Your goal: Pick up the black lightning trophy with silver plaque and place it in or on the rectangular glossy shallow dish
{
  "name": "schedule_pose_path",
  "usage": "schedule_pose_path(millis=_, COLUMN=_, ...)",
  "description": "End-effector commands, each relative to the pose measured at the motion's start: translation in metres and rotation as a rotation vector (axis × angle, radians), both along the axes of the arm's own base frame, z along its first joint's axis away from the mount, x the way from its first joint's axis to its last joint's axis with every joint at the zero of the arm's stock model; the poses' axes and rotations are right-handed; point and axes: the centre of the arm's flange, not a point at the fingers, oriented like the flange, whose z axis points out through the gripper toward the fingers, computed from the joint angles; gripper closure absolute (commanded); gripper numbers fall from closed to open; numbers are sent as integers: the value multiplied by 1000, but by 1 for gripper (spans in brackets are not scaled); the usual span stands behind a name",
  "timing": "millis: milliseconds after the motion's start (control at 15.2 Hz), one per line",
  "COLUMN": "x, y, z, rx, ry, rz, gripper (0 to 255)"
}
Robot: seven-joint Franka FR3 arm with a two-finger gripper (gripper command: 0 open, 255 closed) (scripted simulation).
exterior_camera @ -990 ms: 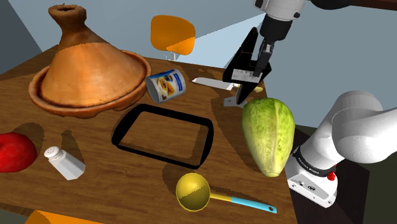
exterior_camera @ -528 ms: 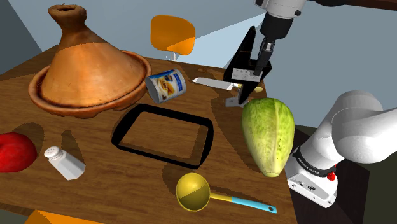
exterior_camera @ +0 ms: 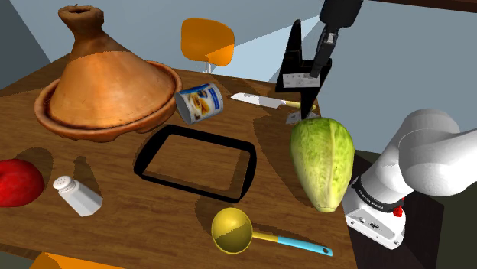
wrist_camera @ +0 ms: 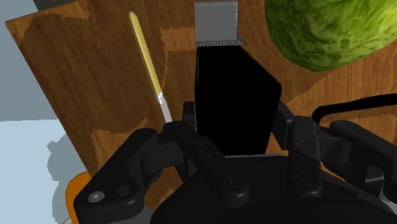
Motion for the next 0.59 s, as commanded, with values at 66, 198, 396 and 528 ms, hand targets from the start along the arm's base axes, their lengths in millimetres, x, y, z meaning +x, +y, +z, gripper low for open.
schedule_pose_path(millis=66, x=1, y=0, z=17, rx=0, ry=-1, rz=0, gripper=255)
schedule_pose_path(millis=198, x=1, y=0, z=28, rx=0, ry=-1, rz=0, gripper=255)
schedule_pose_path(millis=396, x=1, y=0, z=43, rx=0, ry=-1, rz=0, gripper=255)
schedule_pose_path(millis=528, x=1, y=0, z=54, rx=0, ry=-1, rz=0, gripper=255)
